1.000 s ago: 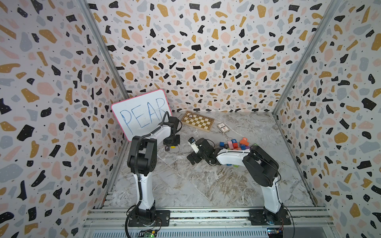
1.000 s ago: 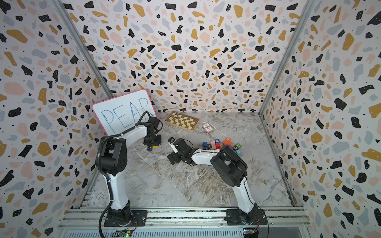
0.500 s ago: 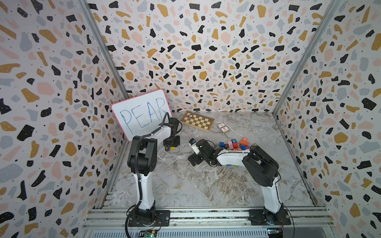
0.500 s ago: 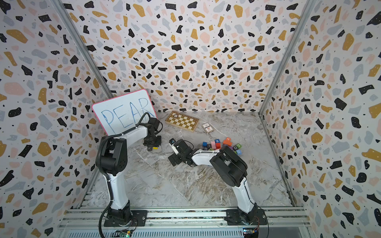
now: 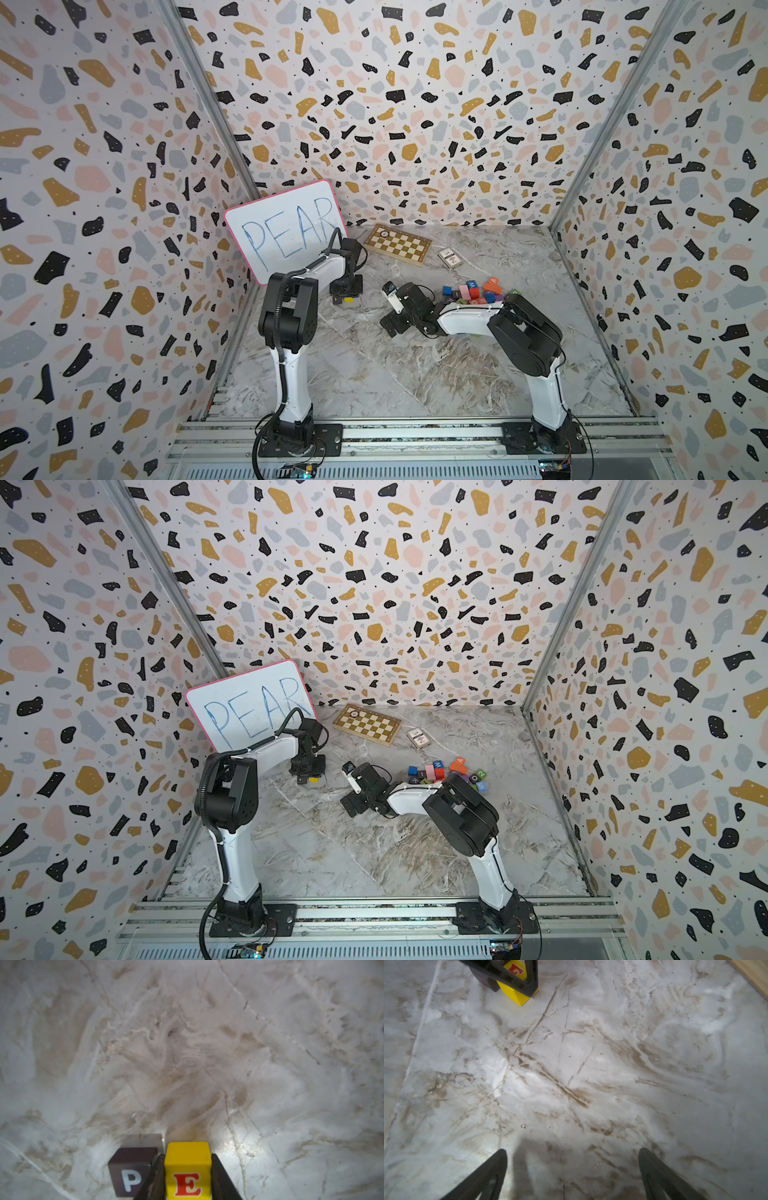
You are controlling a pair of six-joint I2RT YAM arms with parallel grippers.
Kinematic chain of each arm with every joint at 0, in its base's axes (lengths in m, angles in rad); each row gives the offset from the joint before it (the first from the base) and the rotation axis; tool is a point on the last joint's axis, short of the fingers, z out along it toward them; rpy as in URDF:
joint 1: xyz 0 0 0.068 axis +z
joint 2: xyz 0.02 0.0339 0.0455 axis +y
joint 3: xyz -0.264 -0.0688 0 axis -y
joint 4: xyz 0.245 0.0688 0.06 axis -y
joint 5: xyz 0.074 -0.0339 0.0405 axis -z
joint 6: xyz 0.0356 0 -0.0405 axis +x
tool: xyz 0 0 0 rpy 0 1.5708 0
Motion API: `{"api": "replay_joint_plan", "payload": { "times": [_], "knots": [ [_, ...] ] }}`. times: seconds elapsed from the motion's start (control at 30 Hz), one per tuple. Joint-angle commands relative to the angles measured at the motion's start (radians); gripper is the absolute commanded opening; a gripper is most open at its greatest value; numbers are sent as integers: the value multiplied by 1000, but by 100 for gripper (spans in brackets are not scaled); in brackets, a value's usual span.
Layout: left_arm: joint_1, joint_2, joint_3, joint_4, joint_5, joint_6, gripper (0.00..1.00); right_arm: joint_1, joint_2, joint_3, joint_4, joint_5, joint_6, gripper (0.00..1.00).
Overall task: Spell the uppercase word “pear” with letter blocks
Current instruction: Place the letter block at the center of the board.
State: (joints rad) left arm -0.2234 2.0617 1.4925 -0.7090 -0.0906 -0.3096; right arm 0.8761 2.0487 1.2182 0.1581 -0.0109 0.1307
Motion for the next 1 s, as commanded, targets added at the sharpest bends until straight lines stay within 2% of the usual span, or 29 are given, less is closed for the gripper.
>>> {"api": "replay_joint_plan", "payload": {
  "times": [0.0,0.57,0.97],
  "knots": [
    [6,8,-10,-6,-10,-10,34,-4,-59,-3,3,0,7,100],
    [6,0,-5,-17,-22,-25,35,-4,-62,0,0,-4,10,100],
    [6,-22,-3,-20,-23,-36,40,-6,-68,1,-3,-1,9,100]
  ]
}}
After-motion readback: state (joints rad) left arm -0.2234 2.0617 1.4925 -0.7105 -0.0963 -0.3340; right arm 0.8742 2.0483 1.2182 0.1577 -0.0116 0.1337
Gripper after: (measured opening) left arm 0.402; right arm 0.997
